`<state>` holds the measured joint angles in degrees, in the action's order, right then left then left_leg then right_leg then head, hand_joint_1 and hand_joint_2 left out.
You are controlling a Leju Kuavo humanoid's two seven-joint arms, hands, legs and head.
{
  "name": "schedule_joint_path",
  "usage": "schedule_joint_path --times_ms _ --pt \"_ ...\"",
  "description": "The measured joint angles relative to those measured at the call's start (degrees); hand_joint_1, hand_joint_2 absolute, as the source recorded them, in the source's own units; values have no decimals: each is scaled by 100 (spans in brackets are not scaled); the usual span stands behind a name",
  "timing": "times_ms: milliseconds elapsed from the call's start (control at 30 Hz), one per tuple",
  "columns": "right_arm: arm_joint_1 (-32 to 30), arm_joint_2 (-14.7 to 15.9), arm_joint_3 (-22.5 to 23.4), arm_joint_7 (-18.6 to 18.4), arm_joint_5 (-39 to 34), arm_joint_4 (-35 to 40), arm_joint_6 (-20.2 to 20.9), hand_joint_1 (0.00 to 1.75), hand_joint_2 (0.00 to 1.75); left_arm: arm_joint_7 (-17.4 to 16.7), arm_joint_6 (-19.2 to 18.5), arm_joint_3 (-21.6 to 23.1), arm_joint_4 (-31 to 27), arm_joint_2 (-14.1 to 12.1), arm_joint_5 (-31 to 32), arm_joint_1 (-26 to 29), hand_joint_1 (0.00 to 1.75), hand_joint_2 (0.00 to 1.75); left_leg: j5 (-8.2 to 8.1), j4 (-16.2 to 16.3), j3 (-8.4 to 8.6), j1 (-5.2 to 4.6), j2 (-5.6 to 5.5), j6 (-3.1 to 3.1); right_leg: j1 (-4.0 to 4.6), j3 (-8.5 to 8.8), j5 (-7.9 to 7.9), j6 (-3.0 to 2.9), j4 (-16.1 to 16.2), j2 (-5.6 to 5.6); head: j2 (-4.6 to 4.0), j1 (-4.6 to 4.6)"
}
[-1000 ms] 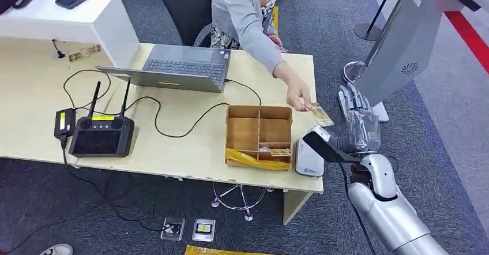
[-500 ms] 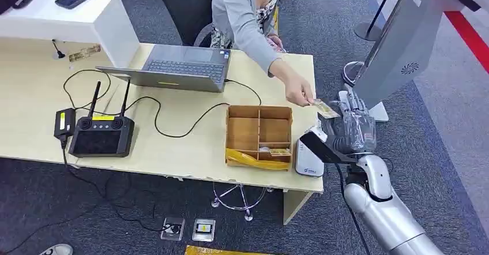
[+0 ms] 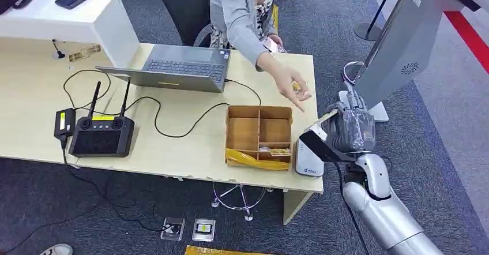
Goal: Pass the card to the sensor for recognition and then transmit it.
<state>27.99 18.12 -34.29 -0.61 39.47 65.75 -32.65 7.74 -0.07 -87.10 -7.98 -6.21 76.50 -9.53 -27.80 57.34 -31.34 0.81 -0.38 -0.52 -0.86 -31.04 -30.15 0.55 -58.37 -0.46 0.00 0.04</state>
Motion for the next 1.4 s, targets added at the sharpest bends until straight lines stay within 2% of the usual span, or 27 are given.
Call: schedule_joint_path --times_ms 400,600,1167,1400 --pt "64 -54 0 175 -11 -33 -94 175 175 0 39 0 0 0 -35 0 0 0 0 0 0 0 0 0 0 0 0 0 0 0 0 0" --pt "120 -89 -6 125 20 -148 -85 175 175 0 41 0 0 2 -35 -1 0 0 0 0 0 0 0 0 0 0 0 0 0 0 0 -2" --pt "312 -404 -114 826 -616 -1753 -273 175 175 -70 190 -4 2 46 -164 1 0 0 0 0 -2 0 -1 0 0 0 0 0 0 -1 0 0" --pt "340 -605 -286 807 -453 -2081 -323 175 175 -111 227 -9 2 66 -155 0 0 0 0 0 -1 0 0 0 1 -2 0 0 0 0 0 -2"
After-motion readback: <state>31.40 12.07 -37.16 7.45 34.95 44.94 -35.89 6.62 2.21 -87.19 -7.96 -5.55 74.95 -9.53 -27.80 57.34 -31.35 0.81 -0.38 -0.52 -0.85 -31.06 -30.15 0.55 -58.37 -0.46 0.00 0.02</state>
